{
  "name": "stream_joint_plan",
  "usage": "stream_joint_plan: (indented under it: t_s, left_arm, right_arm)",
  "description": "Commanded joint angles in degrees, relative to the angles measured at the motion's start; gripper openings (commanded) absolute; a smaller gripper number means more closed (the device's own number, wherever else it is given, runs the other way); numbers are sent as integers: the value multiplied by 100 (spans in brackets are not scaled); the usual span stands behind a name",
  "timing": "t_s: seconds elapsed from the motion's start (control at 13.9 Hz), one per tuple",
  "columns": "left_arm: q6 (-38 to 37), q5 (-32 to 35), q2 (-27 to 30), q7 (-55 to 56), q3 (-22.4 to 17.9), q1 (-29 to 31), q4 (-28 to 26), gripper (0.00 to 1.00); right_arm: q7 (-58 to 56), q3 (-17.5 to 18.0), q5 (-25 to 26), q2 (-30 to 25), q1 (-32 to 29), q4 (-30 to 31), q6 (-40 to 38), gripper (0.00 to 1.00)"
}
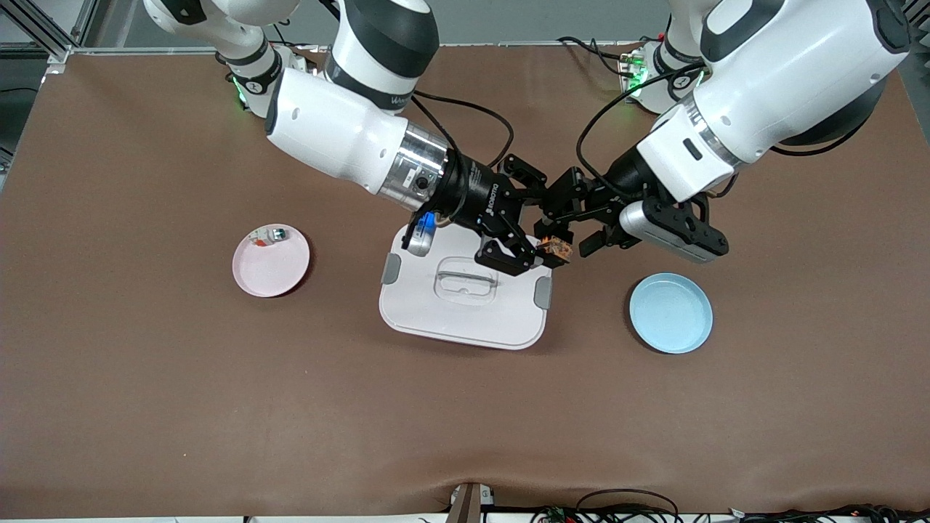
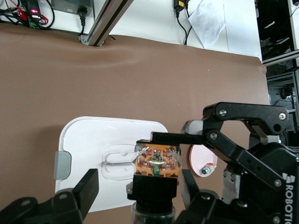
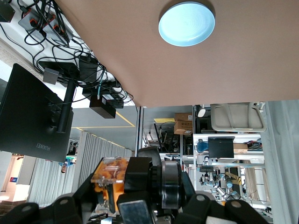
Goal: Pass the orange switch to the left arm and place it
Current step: 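Close the left gripper on the switch held by the right gripper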
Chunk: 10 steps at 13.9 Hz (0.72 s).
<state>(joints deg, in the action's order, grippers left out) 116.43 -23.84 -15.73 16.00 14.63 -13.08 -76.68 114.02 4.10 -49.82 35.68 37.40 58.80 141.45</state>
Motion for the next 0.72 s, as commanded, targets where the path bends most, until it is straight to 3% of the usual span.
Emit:
stream_joint_plan:
  t_s: [0.0, 0.14, 0.22, 0.29, 0.36, 0.5, 0.65]
  left_arm:
    - [47, -138, -53, -106, -4, -2, 83, 59]
    - [47, -139, -53, -106, -4, -11, 83, 54]
    - [47, -139, -53, -97, -4, -11, 83, 44]
    - [47, -139, -53, -97, -4, -11, 83, 41]
    - [47, -139, -53, -97, -13, -11, 83, 33]
    - [47, -130, -53, -88, -13, -11, 74, 3]
    - [38, -121, -53, -80, -13, -28, 66, 0]
  right_arm:
    - [68, -24, -98, 123, 31, -238, 40, 0]
    - [68, -24, -98, 123, 31, -238, 40, 0]
    - [76, -24, -98, 123, 31, -238, 40, 0]
    - [68, -24, -98, 123, 31, -238, 40, 0]
    - [68, -24, -98, 123, 31, -238, 40, 0]
    - [76, -24, -98, 123, 31, -238, 49, 0]
    - [77, -24, -98, 123, 31, -238, 49, 0]
